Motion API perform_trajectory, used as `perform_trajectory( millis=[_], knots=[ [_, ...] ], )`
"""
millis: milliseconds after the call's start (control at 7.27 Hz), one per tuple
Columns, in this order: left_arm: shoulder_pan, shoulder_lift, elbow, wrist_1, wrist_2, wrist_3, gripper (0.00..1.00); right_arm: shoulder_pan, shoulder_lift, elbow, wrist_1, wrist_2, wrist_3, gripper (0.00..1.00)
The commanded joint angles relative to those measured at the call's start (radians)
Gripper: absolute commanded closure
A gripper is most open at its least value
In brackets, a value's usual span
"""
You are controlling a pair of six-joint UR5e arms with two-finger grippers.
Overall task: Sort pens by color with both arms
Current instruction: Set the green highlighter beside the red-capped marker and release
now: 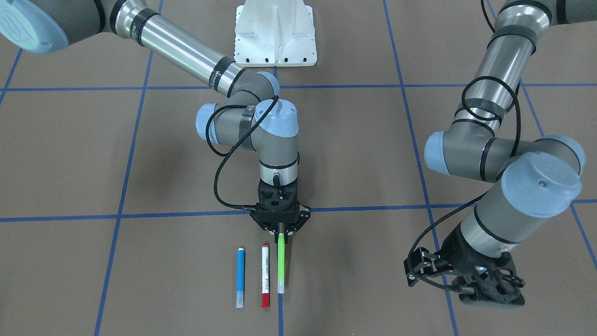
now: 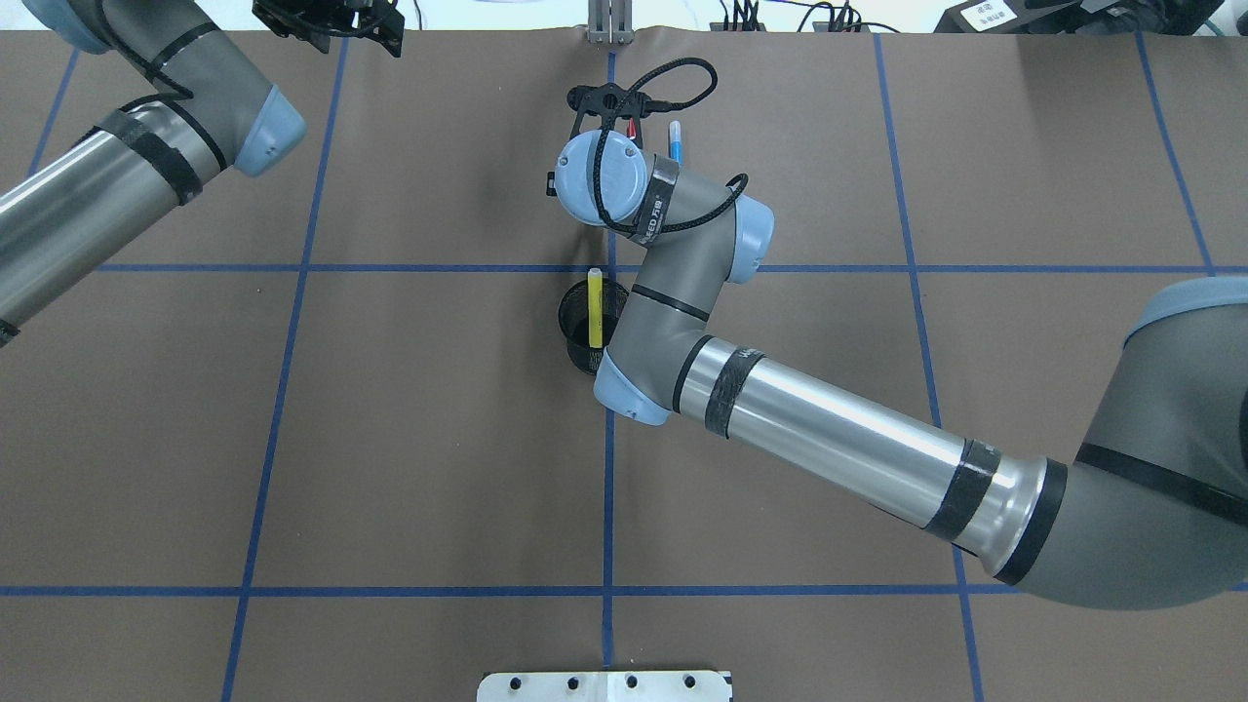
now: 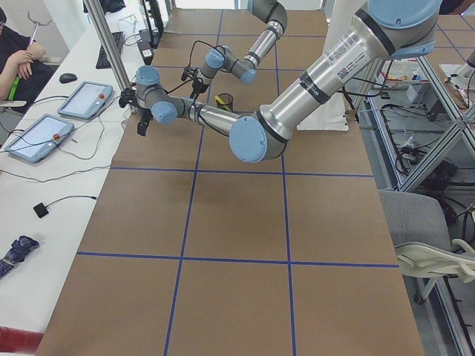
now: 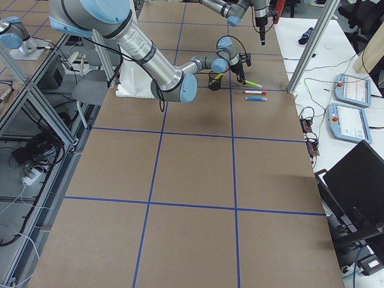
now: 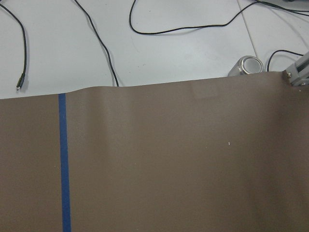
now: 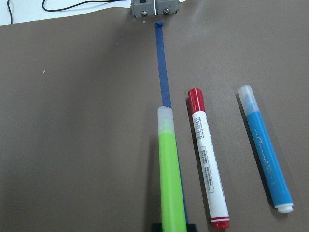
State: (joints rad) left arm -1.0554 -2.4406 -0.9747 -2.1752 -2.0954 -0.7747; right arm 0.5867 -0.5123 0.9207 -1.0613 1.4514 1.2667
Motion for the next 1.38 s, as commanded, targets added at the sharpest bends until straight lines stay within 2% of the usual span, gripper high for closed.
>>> perform_trajectory(
  millis=[0, 138, 275, 413, 550, 688, 825, 1100, 1238],
  knots=[
    [0.0, 0.0, 0.001, 0.0, 0.0, 0.0, 0.01, -0.01, 0.014, -0.049, 0.034, -0.037, -0.004, 1.0],
    [0.005, 0.0, 0.001, 0.0, 0.0, 0.0, 0.01, -0.013, 0.02, -0.049, 0.037, -0.046, -0.012, 1.0],
    [0.005, 0.0, 0.004, 0.0, 0.0, 0.0, 0.01, -0.015, 0.02, -0.049, 0.037, -0.051, -0.013, 0.88],
    [0.005, 0.0, 0.004, 0.0, 0.0, 0.0, 0.01, -0.015, 0.02, -0.051, 0.037, -0.058, -0.045, 0.26],
    [0.005, 0.0, 0.004, 0.0, 0.0, 0.0, 0.01, -0.015, 0.02, -0.049, 0.037, -0.06, -0.071, 0.01],
    [0.005, -0.001, 0.002, 0.003, 0.0, -0.002, 0.01, -0.012, 0.021, -0.036, 0.035, -0.054, -0.102, 0.0],
    [0.006, -0.011, -0.002, 0.006, -0.003, -0.012, 0.01, 0.019, 0.021, -0.005, 0.031, 0.002, -0.154, 0.0],
    [0.014, -0.015, -0.086, 0.035, -0.047, -0.093, 0.01, 0.167, 0.011, 0.068, -0.027, 0.291, -0.193, 0.0],
    [0.026, -0.017, -0.132, 0.125, -0.145, -0.101, 0.01, 0.223, -0.012, 0.114, -0.081, 0.372, -0.237, 0.0]
  ],
)
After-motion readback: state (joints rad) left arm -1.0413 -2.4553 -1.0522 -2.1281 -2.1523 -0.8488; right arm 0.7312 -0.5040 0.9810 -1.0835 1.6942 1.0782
